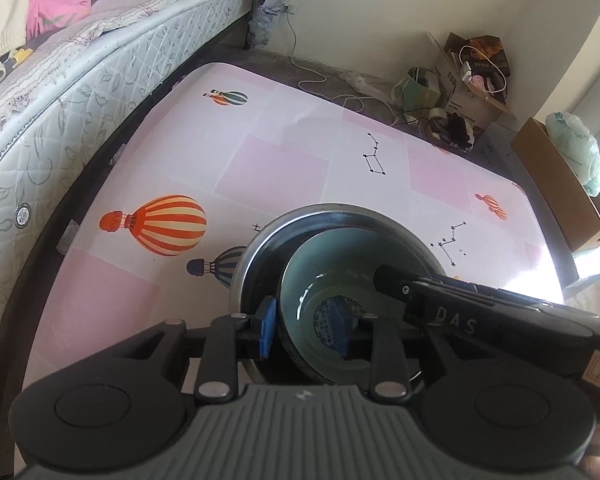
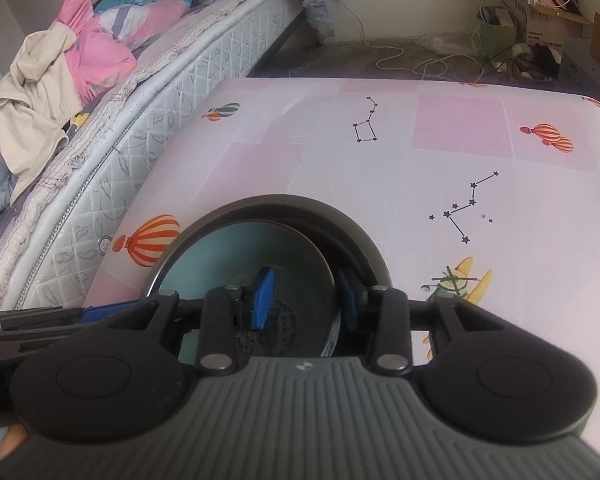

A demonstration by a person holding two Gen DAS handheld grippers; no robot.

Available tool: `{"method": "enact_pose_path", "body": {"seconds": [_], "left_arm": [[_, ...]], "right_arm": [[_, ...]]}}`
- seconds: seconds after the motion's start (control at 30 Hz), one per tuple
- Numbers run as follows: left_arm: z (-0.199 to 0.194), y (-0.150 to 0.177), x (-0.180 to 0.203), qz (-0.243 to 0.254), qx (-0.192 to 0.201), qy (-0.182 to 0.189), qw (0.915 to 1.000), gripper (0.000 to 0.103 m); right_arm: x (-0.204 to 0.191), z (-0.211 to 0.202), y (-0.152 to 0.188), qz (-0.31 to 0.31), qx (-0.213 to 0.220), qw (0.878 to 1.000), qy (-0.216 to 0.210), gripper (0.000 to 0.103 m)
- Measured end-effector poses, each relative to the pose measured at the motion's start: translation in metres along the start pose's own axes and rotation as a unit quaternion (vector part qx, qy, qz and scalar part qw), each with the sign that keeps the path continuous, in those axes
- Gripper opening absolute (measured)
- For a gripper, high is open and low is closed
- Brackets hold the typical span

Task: Organize plates and bowls
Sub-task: 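Lower the teal bowl into the steel bowl and open the right gripper, then move the left gripper toward the rim of a wide steel dish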

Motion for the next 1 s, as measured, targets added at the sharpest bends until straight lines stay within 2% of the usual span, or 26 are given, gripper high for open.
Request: {"method": "enact_pose_path", "body": {"seconds": [0.1, 0.23, 0.4, 0.53, 0.73, 0.87, 1.0], "left_arm": [[-0.009, 0.001, 0.000, -0.001, 0.007, 0.011, 0.9999, 0.038], [-0.024, 0.007, 0.001, 0.005, 0.018, 0.028, 0.9994, 0.054], [-0.048, 0.021, 0.003, 0.011, 0.022, 0.054, 0.9982, 0.063], [-0.075, 0.040, 0.002, 0.031, 0.031, 0.065, 0.9969, 0.070], [-0.123, 0.089, -0.008, 0.047, 0.045, 0.077, 0.9949, 0.076], [-0.150, 0.132, -0.014, 0.059, 0.049, 0.084, 0.9935, 0.078], [-0.172, 0.176, -0.013, 0.062, 0.060, 0.085, 0.9926, 0.079]], "right_arm": [[0.003, -0.013, -0.003, 0.011, 0.011, 1.000, -0.015, 0.038], [0.005, -0.040, -0.004, 0.020, 0.034, 0.998, -0.043, 0.042], [0.007, -0.081, 0.002, 0.031, 0.045, 0.995, -0.083, 0.046], [0.015, -0.124, 0.022, 0.043, 0.051, 0.992, -0.108, 0.051], [0.032, -0.190, 0.076, 0.060, 0.065, 0.987, -0.135, 0.053], [0.049, -0.233, 0.128, 0.088, 0.076, 0.983, -0.142, 0.054], [0.067, -0.269, 0.184, 0.116, 0.089, 0.980, -0.131, 0.056]]}}
Point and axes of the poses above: each gripper's, at about its wrist camera, not at the fingertips, and z roughly the way its jaws point, x to its right, y to its underside, the point moved 1 cm from there along z, roughly the way its jaws point, and after that the axes turned 5 degrees about -x, right-handed, at the moved point
